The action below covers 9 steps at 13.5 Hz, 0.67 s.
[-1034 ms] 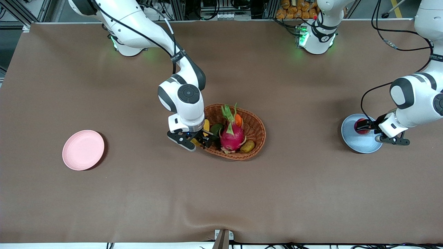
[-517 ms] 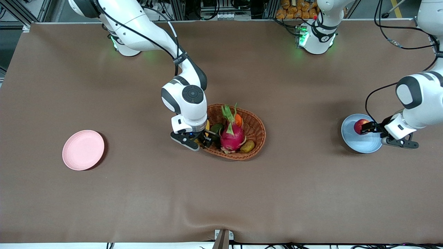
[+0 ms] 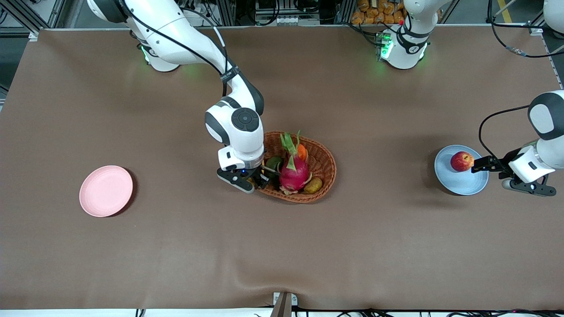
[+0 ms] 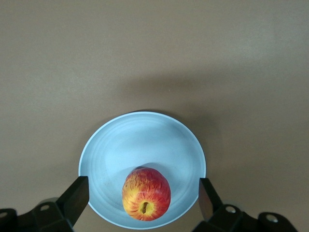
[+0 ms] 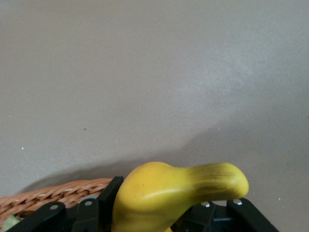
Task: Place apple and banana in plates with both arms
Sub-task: 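Lower the apple onto the blue plate while the right gripper grasps the banana, then open the left gripper and withdraw while the right gripper carries the banana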
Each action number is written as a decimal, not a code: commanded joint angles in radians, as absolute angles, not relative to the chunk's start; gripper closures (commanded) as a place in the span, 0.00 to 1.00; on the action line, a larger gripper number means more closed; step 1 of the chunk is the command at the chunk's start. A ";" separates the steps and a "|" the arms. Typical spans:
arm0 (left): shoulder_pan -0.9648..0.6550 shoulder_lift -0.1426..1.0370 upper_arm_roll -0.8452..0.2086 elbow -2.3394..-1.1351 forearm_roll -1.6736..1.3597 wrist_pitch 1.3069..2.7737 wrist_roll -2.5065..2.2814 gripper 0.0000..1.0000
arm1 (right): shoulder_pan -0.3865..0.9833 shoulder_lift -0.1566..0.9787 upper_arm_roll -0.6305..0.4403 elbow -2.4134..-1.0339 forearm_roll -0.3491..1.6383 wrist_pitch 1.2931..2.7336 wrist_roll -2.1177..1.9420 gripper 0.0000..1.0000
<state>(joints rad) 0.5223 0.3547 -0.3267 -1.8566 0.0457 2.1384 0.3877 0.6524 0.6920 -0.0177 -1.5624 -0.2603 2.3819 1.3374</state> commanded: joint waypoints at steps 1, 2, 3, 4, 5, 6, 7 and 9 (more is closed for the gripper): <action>0.525 0.350 -0.337 -1.818 0.055 2.077 0.379 0.00 | 0.635 0.658 -0.015 -1.537 -0.279 2.336 1.339 1.00; 0.485 0.332 -0.325 -1.815 0.052 2.063 0.377 0.00 | 0.623 0.649 -0.014 -1.532 -0.278 2.317 1.336 1.00; 0.416 0.301 -0.272 -1.813 0.051 2.040 0.373 0.00 | 0.614 0.635 -0.012 -1.532 -0.275 2.306 1.318 1.00; 0.328 0.276 -0.193 -1.812 0.048 2.017 0.365 0.00 | 0.598 0.624 -0.009 -1.532 -0.265 2.295 1.289 1.00; 0.245 0.259 -0.113 -1.801 0.043 1.991 0.365 0.00 | 0.591 0.618 -0.009 -1.529 -0.233 2.274 1.258 1.00; 0.183 0.256 -0.054 -1.766 0.040 1.961 0.371 0.00 | 0.580 0.606 -0.009 -1.508 -0.191 2.246 1.212 1.00; 0.154 0.259 -0.031 -1.716 0.038 1.916 0.368 0.00 | 0.562 0.600 -0.009 -1.482 -0.142 2.205 1.163 1.00; 0.149 0.262 0.006 -1.652 -0.029 1.858 0.354 0.00 | 0.519 0.597 -0.011 -1.413 -0.074 2.105 1.079 1.00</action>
